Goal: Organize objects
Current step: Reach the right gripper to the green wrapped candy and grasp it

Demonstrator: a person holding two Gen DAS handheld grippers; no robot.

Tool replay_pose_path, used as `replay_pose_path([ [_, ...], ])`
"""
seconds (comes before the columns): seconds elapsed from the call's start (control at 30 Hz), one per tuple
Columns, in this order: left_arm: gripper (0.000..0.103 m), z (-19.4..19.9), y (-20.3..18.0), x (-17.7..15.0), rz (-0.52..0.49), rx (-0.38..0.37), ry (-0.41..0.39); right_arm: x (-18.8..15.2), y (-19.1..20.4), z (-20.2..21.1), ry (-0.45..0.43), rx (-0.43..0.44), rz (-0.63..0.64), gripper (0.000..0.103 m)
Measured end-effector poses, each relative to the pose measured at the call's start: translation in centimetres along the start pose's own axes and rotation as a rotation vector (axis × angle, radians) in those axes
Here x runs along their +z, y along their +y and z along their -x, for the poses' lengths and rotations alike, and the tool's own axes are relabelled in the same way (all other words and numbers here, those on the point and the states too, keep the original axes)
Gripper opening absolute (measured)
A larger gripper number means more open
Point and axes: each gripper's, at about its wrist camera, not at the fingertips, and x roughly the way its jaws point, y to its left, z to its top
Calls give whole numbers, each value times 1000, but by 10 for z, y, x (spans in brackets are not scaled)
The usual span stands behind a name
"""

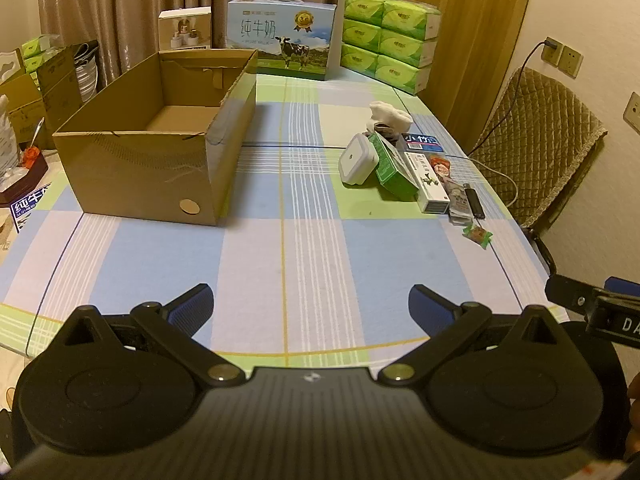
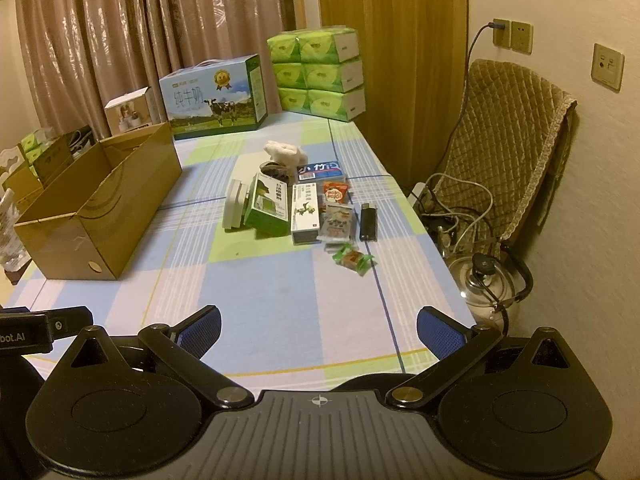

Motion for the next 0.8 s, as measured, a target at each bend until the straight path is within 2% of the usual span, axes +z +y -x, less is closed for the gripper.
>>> replay_pose_path([
  [0.53, 102, -8, 2, 4, -9, -32, 11, 1, -3, -4, -9, -15, 9, 101],
  [0.8, 102, -31, 3, 19, -20, -68, 17, 12, -15, -12, -23, -33, 21, 101],
])
